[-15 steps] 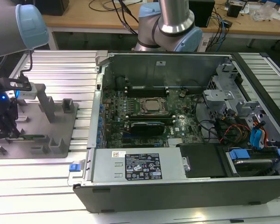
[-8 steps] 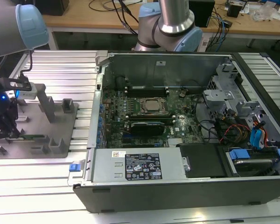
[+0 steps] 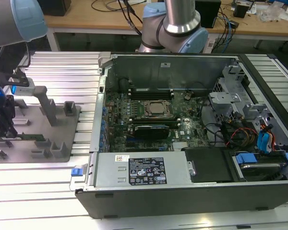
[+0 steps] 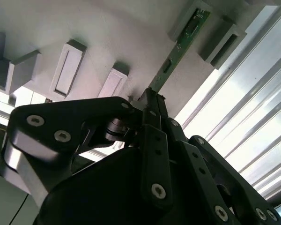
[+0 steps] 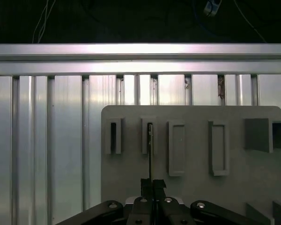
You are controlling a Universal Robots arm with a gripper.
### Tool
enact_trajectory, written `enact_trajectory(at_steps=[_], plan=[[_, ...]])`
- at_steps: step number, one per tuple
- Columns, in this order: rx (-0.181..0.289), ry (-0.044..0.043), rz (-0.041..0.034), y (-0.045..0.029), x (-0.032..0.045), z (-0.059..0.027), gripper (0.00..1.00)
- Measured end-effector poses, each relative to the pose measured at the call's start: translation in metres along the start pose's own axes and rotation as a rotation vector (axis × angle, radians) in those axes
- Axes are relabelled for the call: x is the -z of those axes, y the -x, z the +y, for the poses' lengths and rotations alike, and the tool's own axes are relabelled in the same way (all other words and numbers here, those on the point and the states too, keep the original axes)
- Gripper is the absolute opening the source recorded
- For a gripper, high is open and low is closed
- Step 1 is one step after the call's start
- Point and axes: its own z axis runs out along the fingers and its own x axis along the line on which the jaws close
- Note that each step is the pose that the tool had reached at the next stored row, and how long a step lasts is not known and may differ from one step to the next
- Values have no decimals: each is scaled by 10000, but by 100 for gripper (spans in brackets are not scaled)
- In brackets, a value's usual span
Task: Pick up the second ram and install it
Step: 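Pick up the second ram and move it above second insertion slot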
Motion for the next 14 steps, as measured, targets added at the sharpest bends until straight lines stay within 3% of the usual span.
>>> enact_trajectory(at_steps=[9,14], plan=[[0,0,0,11,185,8,9],[-1,0,0,28,364,17,9]])
